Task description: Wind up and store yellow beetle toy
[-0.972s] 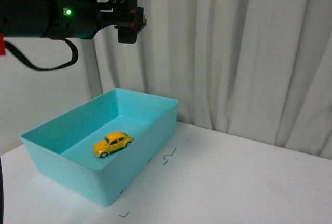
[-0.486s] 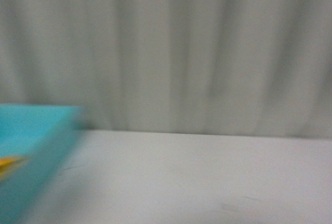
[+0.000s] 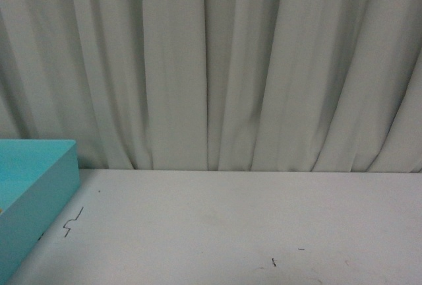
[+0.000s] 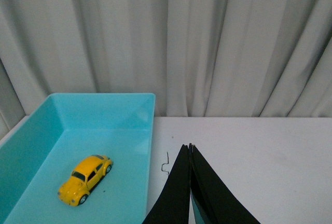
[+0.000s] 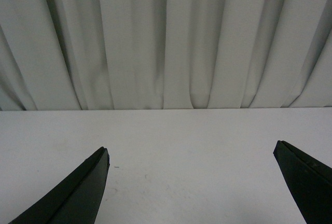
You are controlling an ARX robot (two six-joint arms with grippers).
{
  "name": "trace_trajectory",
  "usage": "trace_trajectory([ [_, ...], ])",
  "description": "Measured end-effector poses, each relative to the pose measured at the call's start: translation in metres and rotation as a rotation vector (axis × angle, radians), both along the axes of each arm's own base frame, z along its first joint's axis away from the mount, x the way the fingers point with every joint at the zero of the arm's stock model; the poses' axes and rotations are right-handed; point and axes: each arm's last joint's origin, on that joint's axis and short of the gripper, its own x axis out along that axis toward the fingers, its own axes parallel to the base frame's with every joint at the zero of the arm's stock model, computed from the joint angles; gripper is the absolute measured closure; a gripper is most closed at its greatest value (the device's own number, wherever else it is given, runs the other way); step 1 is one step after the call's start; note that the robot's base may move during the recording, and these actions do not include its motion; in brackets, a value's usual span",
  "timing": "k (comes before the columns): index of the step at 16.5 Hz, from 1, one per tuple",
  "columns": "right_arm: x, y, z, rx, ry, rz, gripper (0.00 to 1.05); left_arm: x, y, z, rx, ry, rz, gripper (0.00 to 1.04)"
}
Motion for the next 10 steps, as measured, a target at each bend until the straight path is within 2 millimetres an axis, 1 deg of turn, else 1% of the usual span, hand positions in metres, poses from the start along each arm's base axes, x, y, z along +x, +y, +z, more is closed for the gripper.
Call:
trace_trajectory([
  [4,0.0,0.0,0.0,0.0,0.0,0.0,0.07,-0.01,0.0,-0.004,0.0,0.0,0.0,1.03],
  [5,0.0,0.0,0.0,0.0,0.0,0.0,0.07,-0.013,0.0,-0.006,0.0,-0.035,0.0,1.03],
  [6,0.0,0.0,0.0,0.0,0.0,0.0,0.07,-0.016,0.0,-0.013,0.0,-0.007,0.0,1.03],
  [7,0.0,0.0,0.0,0.0,0.0,0.0,0.07,-0.017,0.0,-0.014,0.0,0.01,0.0,1.03],
  [10,0.0,0.0,0.0,0.0,0.0,0.0,0.07,-0.027,0.0,-0.011,0.0,-0.012,0.0,1.03],
])
